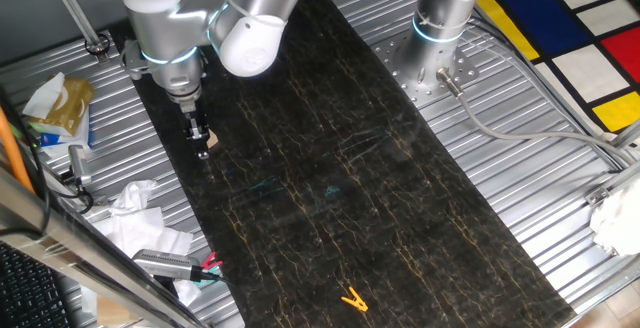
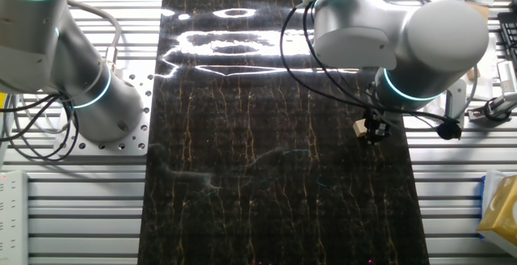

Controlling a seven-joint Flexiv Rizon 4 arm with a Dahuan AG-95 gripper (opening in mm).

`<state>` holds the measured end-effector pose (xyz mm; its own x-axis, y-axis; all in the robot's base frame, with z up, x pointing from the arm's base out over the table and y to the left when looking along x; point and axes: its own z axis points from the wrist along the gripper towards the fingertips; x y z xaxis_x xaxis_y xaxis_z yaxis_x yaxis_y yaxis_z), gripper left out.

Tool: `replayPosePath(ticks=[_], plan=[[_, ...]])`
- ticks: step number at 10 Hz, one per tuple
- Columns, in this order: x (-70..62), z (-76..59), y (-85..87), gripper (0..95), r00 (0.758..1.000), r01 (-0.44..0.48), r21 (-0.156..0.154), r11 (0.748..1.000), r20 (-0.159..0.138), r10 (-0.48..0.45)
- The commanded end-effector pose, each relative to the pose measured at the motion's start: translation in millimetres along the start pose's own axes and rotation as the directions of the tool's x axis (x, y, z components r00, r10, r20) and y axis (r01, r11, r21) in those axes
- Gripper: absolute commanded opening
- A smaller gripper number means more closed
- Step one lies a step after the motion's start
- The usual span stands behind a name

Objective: Hold a small block with the gripper and sweep it from left to right on the table

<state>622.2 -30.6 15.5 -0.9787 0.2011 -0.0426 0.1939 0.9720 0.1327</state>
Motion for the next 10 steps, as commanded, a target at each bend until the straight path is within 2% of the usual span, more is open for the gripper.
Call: replayPosePath(ticks=[1,10], plan=[[-0.3,1.8,2.7,57.0,1.0,-0.004,0.001,1.0,0.002,0.004],[1.1,6.8,13.0,57.0,1.0,-0.007,0.011,1.0,0.004,0.007]])
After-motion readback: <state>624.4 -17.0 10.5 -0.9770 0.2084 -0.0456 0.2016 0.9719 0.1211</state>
